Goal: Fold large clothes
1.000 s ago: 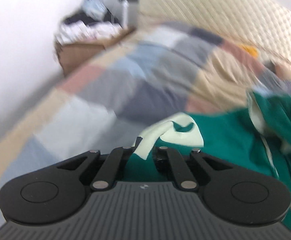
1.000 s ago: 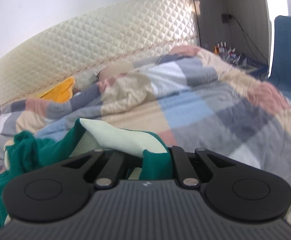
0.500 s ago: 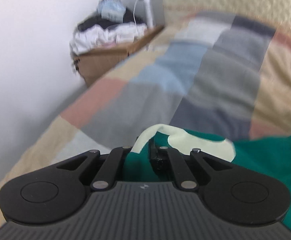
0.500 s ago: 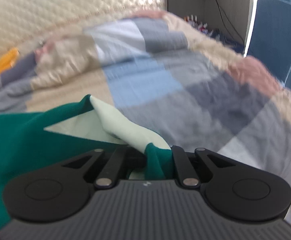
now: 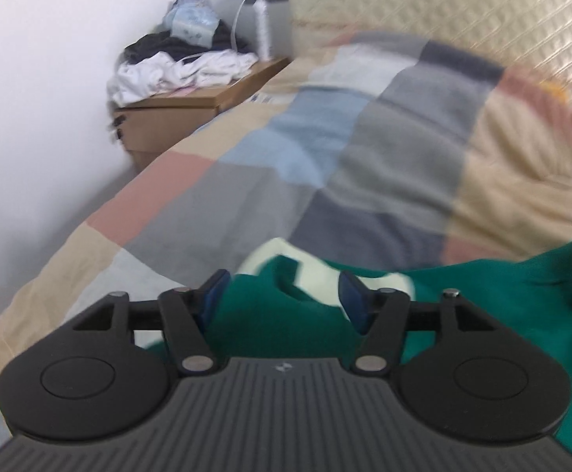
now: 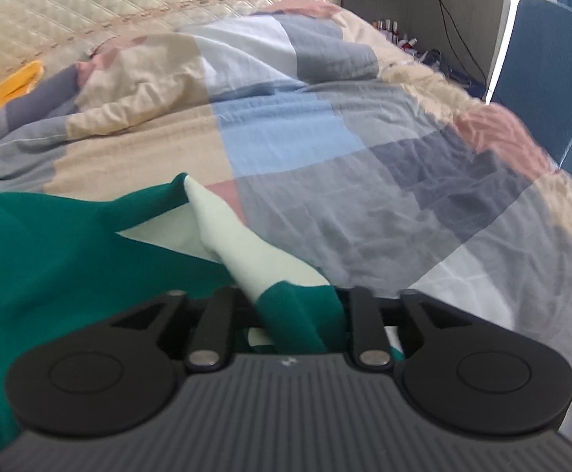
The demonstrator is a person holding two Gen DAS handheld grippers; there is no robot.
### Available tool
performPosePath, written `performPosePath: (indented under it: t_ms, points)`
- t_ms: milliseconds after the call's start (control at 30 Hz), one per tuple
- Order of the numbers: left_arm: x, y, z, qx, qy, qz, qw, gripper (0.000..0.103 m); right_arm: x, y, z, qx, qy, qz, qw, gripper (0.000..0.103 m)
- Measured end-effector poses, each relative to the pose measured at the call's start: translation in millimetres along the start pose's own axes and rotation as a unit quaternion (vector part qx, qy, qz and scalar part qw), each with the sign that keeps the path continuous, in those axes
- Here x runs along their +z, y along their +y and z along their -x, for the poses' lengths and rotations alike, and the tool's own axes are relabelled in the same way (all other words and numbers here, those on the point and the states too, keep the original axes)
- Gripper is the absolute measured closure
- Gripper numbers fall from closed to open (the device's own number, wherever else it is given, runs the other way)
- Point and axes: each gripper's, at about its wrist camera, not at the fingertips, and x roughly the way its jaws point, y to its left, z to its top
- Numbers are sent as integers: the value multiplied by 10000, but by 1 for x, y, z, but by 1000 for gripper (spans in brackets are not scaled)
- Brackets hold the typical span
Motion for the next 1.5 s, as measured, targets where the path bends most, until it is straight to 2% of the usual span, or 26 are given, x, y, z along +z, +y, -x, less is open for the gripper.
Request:
performPosePath:
  t_ms: [67,133,167,233,300,500,600,767,900,967,1033,1133,1233,1333,1433,1500]
  points:
    - [-4,0,20,-217,33,74,9997,36,2,1,17,126,-59,28,9999,59]
    - [-13,2,39,-317,93,177,9993,36,2,2,34,276,-86,-40,9996,42]
    - [-18,3,48,-368,79,209,9991,36,1,4,43,363,-105,-66,9993,38]
    - [-31,7,67,-337,49,337,9989,35,-3,10,62,474,-196,-57,9987,24]
    - [-46,11,84,-385,130,508,9979,34,-9,18,80,538,-281,-13,9982,22]
    - [-85,8,138,-539,66,500,9973,34,-37,47,139,1121,-423,-56,9928,22]
    - [-102,13,160,-648,132,669,9956,34,-58,68,170,1427,-456,219,9885,22]
    - [-126,23,178,-622,169,658,9957,34,-91,96,224,1964,-448,556,9779,22]
    - [-139,36,170,-493,237,765,9956,34,-118,117,266,2399,-403,605,9681,22]
    - [-143,39,160,-354,259,693,9966,34,-135,128,281,2673,-486,722,9597,22]
    - [-146,42,147,-222,207,586,9978,34,-152,139,286,2790,-388,809,9561,22]
    - [-149,46,121,-75,206,501,9985,34,-178,153,282,2831,-198,831,9553,22]
    - [-149,49,95,-112,78,494,9987,34,-195,164,274,2948,-26,861,9517,22]
    - [-146,44,70,-35,-1,437,9990,34,-200,175,266,2887,-18,1131,9507,20]
    - [-138,35,45,225,-98,341,9991,34,-205,180,256,2993,133,1081,9479,16]
    - [-130,34,30,371,-196,502,9979,35,-207,186,248,3029,184,1181,9455,16]
